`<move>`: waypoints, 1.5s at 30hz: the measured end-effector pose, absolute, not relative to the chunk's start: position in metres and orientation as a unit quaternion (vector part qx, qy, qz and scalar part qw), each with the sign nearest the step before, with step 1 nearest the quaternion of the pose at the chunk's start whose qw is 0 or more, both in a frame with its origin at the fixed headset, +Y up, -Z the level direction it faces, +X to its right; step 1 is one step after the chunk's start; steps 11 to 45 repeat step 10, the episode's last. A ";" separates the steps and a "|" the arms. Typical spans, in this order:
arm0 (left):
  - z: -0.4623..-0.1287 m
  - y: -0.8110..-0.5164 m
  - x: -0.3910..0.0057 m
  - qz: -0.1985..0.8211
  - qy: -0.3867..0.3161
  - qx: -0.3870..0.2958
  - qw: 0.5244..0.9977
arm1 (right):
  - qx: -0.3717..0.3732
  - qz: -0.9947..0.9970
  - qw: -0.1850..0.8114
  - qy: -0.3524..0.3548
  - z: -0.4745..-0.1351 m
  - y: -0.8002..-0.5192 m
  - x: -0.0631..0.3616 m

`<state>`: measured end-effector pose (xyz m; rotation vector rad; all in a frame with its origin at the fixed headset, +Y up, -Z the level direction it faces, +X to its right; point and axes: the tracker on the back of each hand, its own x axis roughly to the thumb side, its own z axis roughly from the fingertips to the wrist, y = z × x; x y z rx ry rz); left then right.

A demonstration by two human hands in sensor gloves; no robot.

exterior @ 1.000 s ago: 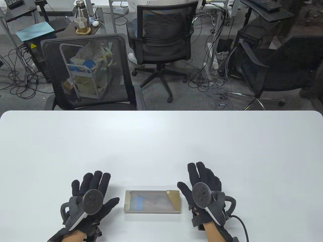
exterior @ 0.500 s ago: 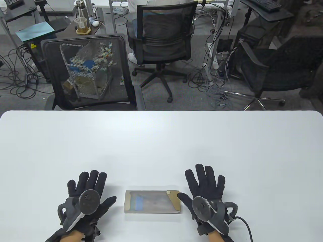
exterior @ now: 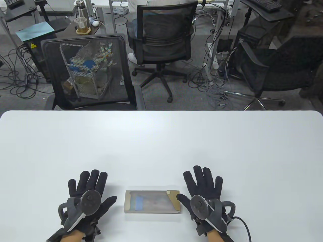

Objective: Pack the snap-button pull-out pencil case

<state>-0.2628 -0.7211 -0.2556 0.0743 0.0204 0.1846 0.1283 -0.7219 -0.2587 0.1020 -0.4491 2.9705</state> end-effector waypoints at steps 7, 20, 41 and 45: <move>-0.254 -0.720 -0.261 0.078 0.004 0.048 0.996 | 0.038 0.987 0.067 -0.143 -0.258 -0.723 0.126; -0.254 -0.721 -0.261 0.076 0.003 0.049 0.996 | 0.038 0.987 0.067 -0.141 -0.258 -0.723 0.125; -0.254 -0.721 -0.261 0.076 0.003 0.049 0.996 | 0.038 0.987 0.067 -0.141 -0.258 -0.723 0.125; -0.254 -0.721 -0.261 0.076 0.003 0.049 0.996 | 0.038 0.987 0.067 -0.141 -0.258 -0.723 0.125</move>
